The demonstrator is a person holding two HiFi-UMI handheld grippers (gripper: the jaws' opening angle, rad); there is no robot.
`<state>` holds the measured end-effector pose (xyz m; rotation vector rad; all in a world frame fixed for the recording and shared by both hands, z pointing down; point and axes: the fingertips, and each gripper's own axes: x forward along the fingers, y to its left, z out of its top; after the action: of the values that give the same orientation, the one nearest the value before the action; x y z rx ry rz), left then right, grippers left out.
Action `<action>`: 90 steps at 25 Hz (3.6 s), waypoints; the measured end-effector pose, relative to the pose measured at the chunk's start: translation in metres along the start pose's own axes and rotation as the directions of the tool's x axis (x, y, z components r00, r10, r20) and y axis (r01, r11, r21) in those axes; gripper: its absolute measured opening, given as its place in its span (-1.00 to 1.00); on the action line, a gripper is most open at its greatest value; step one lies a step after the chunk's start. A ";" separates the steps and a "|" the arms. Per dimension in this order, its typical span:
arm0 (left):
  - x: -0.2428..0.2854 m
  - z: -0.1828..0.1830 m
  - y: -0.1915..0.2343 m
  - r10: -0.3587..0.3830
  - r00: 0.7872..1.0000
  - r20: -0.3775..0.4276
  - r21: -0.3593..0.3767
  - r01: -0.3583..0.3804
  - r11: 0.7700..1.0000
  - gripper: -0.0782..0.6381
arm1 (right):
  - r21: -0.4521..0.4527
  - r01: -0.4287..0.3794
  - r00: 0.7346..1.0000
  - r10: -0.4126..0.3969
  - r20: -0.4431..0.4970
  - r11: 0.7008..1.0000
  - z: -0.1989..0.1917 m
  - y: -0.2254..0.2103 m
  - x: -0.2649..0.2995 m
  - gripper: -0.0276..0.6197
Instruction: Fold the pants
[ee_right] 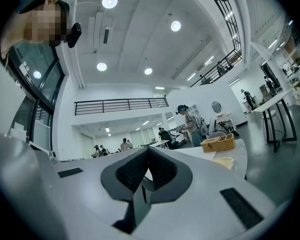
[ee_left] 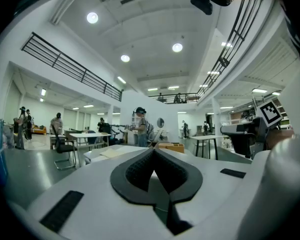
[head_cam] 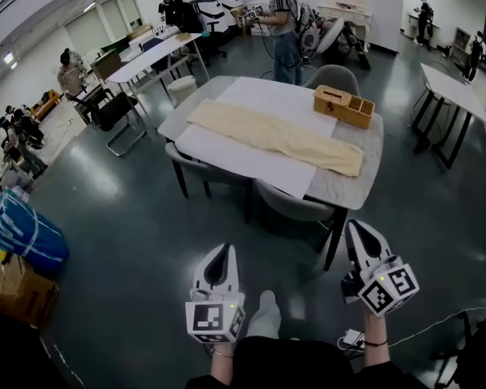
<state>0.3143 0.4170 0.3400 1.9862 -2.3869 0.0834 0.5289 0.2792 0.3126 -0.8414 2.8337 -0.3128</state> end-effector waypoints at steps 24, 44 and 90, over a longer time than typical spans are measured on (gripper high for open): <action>0.182 -0.003 0.083 -0.184 0.983 -0.022 0.006 0.184 0.983 -0.74 | 0.007 0.158 0.988 -0.157 -0.004 0.987 -0.021 -0.049 0.165 -0.87; 0.311 -0.045 0.120 -0.243 0.962 -0.127 -0.043 0.240 0.970 -0.74 | 0.032 0.210 0.973 -0.206 -0.101 0.977 -0.062 -0.115 0.275 -0.87; 0.569 -0.140 -0.019 -0.683 0.607 -0.406 -0.086 0.719 0.690 -0.74 | 0.024 0.841 0.482 -0.730 -0.485 0.540 -0.176 -0.409 0.221 -0.87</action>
<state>0.2286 -0.1360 0.5151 2.4829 -1.2374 0.5231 0.5196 -0.1517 0.5610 -2.2349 2.3652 -1.0823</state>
